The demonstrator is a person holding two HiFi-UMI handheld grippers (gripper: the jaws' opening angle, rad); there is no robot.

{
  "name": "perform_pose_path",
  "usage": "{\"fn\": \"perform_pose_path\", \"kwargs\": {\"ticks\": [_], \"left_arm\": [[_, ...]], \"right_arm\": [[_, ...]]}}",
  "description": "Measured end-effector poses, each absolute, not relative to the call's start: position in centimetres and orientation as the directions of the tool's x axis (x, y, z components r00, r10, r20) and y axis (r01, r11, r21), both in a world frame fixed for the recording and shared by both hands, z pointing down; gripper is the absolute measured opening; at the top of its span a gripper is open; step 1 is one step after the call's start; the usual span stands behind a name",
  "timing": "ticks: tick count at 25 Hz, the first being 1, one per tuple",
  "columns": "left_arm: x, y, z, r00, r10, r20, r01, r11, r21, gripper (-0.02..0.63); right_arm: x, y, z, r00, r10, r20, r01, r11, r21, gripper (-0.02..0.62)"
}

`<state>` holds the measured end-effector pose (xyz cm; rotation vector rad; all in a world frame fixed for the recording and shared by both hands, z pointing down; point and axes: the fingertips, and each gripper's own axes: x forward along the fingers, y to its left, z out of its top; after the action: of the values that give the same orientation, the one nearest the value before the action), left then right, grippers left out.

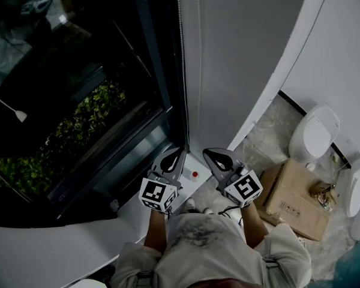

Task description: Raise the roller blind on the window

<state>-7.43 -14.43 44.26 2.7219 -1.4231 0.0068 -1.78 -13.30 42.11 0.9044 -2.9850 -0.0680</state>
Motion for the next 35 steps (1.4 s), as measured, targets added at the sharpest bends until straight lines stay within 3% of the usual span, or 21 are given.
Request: {"fn": "perform_pose_path", "kwargs": {"ticks": [17,23,35], "left_arm": [[-7.01,-14.46,43.89,0.578,-0.815,0.029,-0.815,-0.576,0.058,0.005],[-7.13,-14.66,43.82,0.576,-0.817,0.028,-0.817,-0.573,0.061,0.005],[-7.42,-14.93,43.79,0.575,-0.818,0.023,-0.817,-0.573,0.065,0.005]], "right_arm": [[-2.28,-12.98,41.82,-0.846,-0.532,-0.016,-0.532,0.844,0.071,0.008],[-2.05,-13.29,42.33,-0.835,-0.548,0.044,-0.546,0.836,0.052,0.008],[-2.47,-13.62,41.92,-0.843,-0.538,-0.007,-0.536,0.84,0.079,0.008]]}}
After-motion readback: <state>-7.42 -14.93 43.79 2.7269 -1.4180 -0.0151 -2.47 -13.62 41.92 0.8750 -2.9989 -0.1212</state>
